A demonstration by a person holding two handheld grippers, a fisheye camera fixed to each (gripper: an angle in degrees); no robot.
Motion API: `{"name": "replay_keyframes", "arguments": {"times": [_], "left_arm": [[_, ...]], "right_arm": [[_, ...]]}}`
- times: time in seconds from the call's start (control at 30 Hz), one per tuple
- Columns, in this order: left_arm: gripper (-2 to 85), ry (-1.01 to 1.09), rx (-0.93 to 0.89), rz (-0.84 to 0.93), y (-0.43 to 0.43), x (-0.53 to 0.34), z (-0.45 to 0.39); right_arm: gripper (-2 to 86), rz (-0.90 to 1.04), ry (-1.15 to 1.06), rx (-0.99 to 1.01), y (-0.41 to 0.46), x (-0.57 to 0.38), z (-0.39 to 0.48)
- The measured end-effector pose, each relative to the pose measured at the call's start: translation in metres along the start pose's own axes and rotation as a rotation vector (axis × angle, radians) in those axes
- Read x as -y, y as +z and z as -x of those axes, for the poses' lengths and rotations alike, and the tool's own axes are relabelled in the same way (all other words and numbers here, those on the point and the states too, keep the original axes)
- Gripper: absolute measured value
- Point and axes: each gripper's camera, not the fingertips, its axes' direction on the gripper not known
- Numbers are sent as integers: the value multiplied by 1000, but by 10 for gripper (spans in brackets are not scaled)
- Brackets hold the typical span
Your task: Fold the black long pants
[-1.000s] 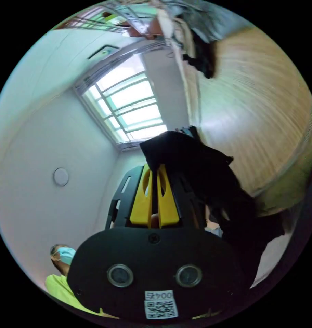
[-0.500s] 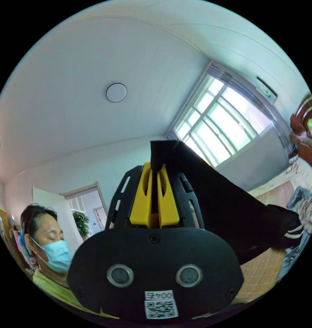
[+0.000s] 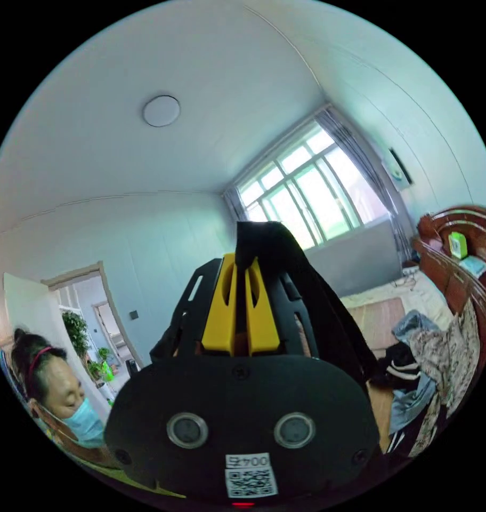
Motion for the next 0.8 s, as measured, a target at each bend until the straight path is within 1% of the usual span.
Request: {"name": "replay_keyframes", "arguments": {"times": [0.07, 0.13, 0.17, 0.2, 0.23, 0.3, 0.33, 0.37, 0.4, 0.47, 0.53, 0.6, 0.63, 0.7, 0.73, 0.77, 0.8], "left_arm": [[-2, -142, -8, 96, 48, -22, 61], [-2, -225, 23, 146, 83, -30, 110], [-2, -245, 62, 155, 103, -27, 139], [-2, -239, 88, 161, 112, -21, 152], [-2, -229, 129, 159, 127, -2, 177], [-2, -188, 168, 110, 144, 47, 206], [-1, -159, 171, 54, 148, 90, 218], [-1, -102, 166, -22, 147, 135, 220], [-1, -66, 167, -64, 144, 157, 219], [-2, 87, 168, -207, 129, 225, 208], [-2, 180, 161, -223, 126, 251, 204], [-1, 231, 157, -145, 136, 259, 212], [-1, 255, 156, -69, 147, 250, 222], [-1, 279, 171, 49, 170, 218, 241], [-1, 299, 185, 145, 189, 187, 257], [-1, 318, 194, 244, 209, 149, 274], [-1, 326, 195, 288, 218, 128, 284]], "right_arm": [[-8, 60, 71, -54, 37, -9, -34], [-7, 105, 163, -83, 77, -16, -69], [-7, 117, 227, -90, 103, -17, -88], [-7, 118, 264, -98, 127, -13, -100], [-7, 107, 284, -110, 137, -8, -103], [-7, 20, 271, -147, 164, 29, -88], [-7, -14, 252, -141, 166, 41, -80], [-7, -91, 186, -126, 166, 63, -63], [-7, -163, 101, -114, 162, 81, -47], [-7, -227, 14, -122, 155, 97, -37], [-7, -238, 10, -137, 148, 98, -47], [-7, -194, 38, -162, 145, 75, -84], [-6, -174, 48, -171, 145, 65, -97], [-6, -65, 96, -202, 148, 11, -156], [-6, -32, 112, -214, 149, -6, -173], [-6, 37, 134, -246, 152, -43, -205], [-6, 117, 160, -288, 157, -84, -237]]}}
